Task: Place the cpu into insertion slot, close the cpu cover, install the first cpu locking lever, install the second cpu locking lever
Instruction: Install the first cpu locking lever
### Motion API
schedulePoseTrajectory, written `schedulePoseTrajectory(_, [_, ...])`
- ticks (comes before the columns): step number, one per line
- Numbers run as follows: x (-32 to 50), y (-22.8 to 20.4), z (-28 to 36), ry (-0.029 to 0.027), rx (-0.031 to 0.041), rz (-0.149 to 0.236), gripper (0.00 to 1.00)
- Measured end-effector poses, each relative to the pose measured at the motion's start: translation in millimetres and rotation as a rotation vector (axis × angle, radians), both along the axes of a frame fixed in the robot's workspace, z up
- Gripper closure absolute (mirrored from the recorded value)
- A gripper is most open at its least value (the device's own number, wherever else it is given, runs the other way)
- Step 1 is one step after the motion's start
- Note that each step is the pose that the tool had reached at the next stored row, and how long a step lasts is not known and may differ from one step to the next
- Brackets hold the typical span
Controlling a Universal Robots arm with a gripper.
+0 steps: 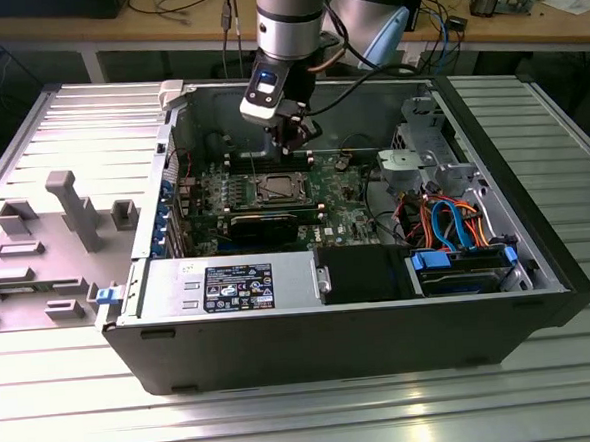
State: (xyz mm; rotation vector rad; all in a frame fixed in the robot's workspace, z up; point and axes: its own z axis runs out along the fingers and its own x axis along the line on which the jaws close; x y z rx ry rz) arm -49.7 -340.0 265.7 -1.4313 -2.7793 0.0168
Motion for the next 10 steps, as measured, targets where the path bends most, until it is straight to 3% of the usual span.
schedulePoseTrajectory(3, [0.0,0.0,-0.1,-0.0003,0.0000,0.044,0.89])
schedulePoseTrajectory(10, [-0.1,-0.1,-0.5,-0.0014,0.0000,0.189,0.89])
